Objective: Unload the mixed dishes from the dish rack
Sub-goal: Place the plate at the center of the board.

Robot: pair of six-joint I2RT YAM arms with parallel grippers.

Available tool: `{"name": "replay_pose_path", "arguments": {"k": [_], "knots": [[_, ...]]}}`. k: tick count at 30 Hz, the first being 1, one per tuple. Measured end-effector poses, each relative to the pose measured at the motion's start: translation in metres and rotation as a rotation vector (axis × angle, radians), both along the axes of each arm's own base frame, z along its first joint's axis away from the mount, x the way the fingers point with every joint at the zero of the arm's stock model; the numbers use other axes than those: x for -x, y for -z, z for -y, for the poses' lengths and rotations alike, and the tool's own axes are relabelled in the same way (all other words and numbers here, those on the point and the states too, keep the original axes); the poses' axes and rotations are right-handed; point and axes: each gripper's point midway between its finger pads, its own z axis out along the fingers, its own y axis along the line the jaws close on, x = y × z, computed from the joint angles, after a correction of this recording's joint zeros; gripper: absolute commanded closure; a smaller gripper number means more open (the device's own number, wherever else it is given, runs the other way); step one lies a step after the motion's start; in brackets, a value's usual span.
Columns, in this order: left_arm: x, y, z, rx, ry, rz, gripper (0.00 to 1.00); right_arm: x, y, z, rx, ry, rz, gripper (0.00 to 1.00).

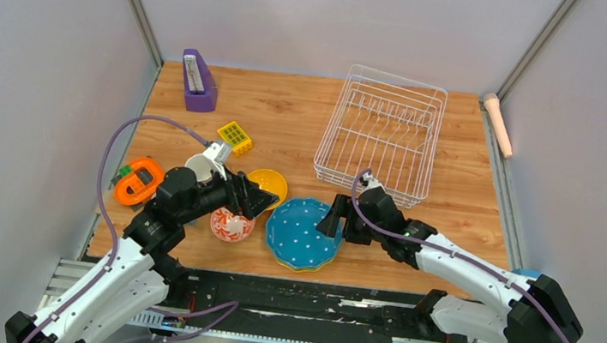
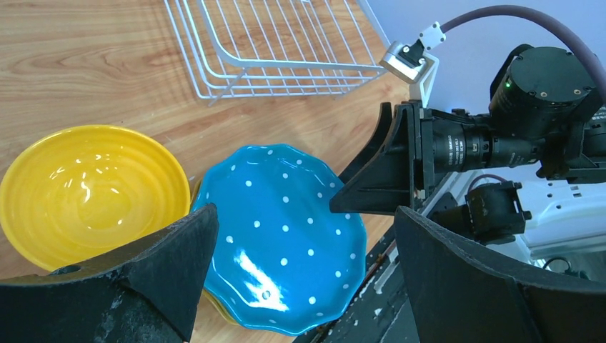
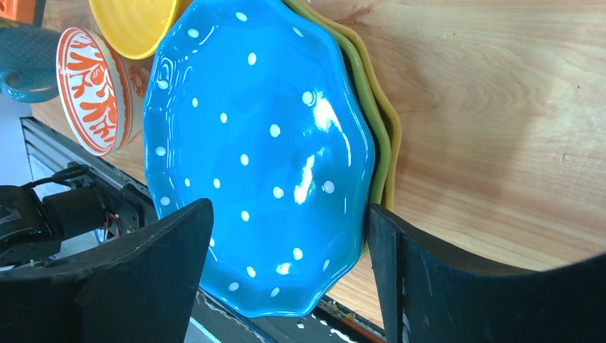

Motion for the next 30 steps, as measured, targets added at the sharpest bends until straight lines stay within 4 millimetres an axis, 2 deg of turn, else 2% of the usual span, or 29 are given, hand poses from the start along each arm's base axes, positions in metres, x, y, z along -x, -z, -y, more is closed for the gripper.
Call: {"name": "replay_pose_path", "arguments": {"k": [9, 16, 23, 30], "knots": [[0.001, -0.002, 0.0, 0.003, 0.004, 0.006, 0.0, 0.0, -0.002, -0.001, 0.017, -0.027, 0.028, 0.19], [0.001, -0.002, 0.0, 0.004, 0.003, 0.006, 0.0, -0.001, -0.014, 0.001, 0.007, -0.048, 0.079, 0.16], [0.002, -0.003, -0.001, 0.006, 0.003, 0.008, 0.0, -0.001, -0.023, 0.001, -0.011, -0.057, 0.109, 0.07], [0.002, -0.002, -0.001, 0.004, 0.002, 0.005, 0.0, 0.0, -0.033, -0.001, -0.039, -0.077, 0.141, 0.06]]}}
